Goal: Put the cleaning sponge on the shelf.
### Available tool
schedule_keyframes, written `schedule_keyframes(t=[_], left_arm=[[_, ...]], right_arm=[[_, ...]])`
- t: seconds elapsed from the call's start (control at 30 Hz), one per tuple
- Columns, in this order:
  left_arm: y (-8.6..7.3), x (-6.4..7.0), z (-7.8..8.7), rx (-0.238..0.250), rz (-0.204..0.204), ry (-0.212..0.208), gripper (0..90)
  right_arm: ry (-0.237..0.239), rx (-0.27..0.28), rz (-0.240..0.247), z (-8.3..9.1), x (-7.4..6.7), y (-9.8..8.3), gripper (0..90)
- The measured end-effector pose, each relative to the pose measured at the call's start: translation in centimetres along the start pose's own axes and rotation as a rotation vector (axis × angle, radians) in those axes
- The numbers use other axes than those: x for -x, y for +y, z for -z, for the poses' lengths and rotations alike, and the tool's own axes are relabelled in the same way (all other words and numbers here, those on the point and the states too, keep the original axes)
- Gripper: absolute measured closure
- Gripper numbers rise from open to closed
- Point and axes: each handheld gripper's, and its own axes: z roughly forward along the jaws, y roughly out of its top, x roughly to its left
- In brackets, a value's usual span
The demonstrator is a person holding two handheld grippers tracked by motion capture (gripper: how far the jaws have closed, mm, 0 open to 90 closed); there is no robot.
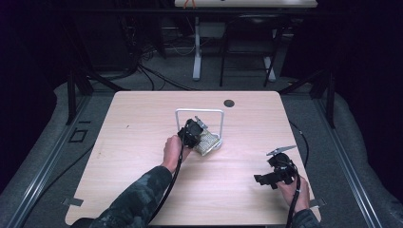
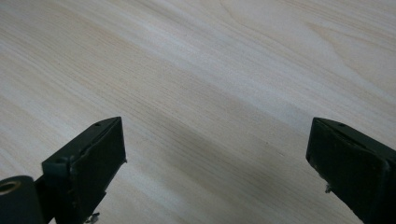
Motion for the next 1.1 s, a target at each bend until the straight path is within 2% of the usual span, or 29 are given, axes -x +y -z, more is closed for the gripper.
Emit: schedule_keyframes(t=[0.3, 0.4, 0.43, 0.7, 0.9, 1.1], left_arm=[[0.1, 0.1, 0.0, 0.003, -0.001, 0.01, 85.1], [0.1, 0.0, 0.1, 0.007, 0.004, 0.002, 81.2], [0.1, -0.1, 0.2, 0.007, 0.003, -0.005, 78.7], [0.1, -0.3, 1.4, 0.002, 0.02, -0.047, 41.6], [0.1, -0.3, 3.4, 0.031, 0.006, -0.073, 30.0], [-0.4, -0.2, 5.7, 0.035, -0.021, -0.088, 21.3]], right_arm=[[-0.001, 0.004, 0.013, 0.0, -0.1, 0.2, 4.2], [-0.002, -0.001, 0.011, 0.0, -0.2, 0.2, 4.2], [-0.001, 0.0, 0.01, 0.1, -0.2, 0.2, 4.2], [-0.003, -0.001, 0.012, 0.0, -0.2, 0.2, 4.2], [-0.003, -0.005, 0.012, 0.0, -0.2, 0.2, 4.2], [-0.005, -0.004, 0.012, 0.0, -0.3, 0.2, 4.2]])
